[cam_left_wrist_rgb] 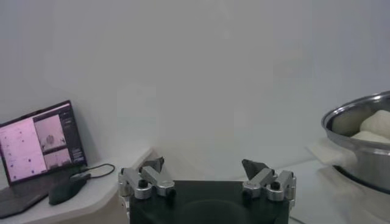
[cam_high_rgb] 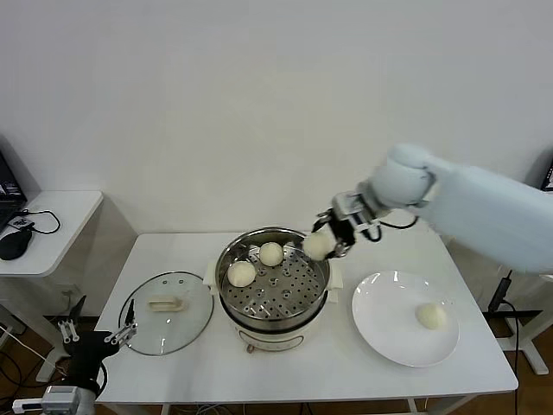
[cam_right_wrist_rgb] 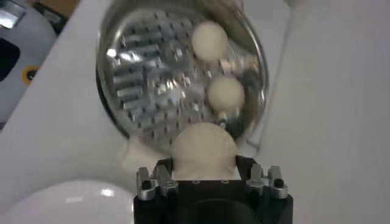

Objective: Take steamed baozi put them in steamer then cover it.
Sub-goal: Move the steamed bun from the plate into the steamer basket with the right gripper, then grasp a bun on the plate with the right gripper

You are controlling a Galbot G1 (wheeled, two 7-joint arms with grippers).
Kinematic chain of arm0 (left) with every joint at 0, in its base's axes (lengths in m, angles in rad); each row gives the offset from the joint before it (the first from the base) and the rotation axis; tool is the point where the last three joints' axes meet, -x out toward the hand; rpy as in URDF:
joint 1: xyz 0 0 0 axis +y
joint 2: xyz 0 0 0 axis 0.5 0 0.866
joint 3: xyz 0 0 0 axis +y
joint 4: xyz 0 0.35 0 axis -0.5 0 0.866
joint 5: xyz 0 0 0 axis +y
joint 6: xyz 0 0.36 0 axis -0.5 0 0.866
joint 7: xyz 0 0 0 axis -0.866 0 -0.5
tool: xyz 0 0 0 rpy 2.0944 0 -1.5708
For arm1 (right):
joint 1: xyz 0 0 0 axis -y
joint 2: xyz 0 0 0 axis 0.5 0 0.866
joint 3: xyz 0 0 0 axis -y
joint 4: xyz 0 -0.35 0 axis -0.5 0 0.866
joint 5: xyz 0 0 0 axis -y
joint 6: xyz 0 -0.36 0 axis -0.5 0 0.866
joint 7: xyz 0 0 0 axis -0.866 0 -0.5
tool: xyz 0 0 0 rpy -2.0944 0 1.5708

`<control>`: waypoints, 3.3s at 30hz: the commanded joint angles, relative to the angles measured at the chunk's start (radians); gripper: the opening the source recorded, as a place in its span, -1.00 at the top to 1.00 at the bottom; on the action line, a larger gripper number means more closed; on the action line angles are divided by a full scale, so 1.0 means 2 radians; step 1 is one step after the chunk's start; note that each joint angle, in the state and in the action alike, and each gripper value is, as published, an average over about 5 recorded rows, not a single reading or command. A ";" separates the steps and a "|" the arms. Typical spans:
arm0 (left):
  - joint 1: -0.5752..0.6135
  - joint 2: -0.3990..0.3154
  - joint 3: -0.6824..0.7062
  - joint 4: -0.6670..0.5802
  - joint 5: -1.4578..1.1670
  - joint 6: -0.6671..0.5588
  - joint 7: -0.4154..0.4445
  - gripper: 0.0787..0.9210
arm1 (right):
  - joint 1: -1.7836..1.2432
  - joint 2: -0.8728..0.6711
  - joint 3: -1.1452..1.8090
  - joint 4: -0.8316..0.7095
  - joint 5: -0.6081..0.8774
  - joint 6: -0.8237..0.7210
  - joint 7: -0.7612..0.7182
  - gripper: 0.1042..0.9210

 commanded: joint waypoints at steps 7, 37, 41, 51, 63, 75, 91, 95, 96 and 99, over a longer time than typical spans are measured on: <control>0.001 -0.004 -0.008 -0.004 -0.003 0.000 0.000 -0.77 | -0.019 0.136 -0.102 -0.025 -0.103 0.120 0.048 -0.32; -0.001 -0.003 -0.013 0.000 -0.008 -0.001 0.000 -0.77 | 0.036 0.101 -0.082 -0.011 -0.112 0.153 0.015 -0.71; -0.003 -0.002 -0.011 0.000 -0.008 -0.001 0.000 -0.77 | 0.059 0.046 -0.057 -0.005 -0.088 0.123 -0.012 -0.76; -0.008 0.009 -0.003 0.000 -0.009 0.000 0.001 -0.77 | 0.056 -0.125 -0.015 0.037 -0.038 -0.015 -0.042 -0.76; -0.023 0.023 0.021 0.008 -0.007 0.001 0.003 -0.77 | -0.168 -0.276 0.128 0.055 -0.112 -0.021 -0.041 -0.76; -0.023 0.026 0.024 0.009 -0.003 0.004 0.004 -0.77 | -0.453 -0.260 0.357 -0.038 -0.204 0.008 -0.036 -0.76; -0.013 0.022 0.014 0.005 -0.001 0.004 0.005 -0.77 | -0.458 -0.166 0.350 -0.128 -0.245 0.012 -0.023 -0.76; -0.012 0.022 0.013 0.006 -0.001 0.004 0.005 -0.77 | -0.449 -0.152 0.341 -0.141 -0.253 0.013 -0.020 -0.76; -0.012 0.021 0.013 0.006 -0.001 0.004 0.005 -0.77 | -0.446 -0.149 0.339 -0.143 -0.254 0.013 -0.019 -0.76; -0.013 0.021 0.013 0.006 -0.001 0.004 0.005 -0.77 | -0.440 -0.142 0.333 -0.149 -0.253 0.013 -0.019 -0.76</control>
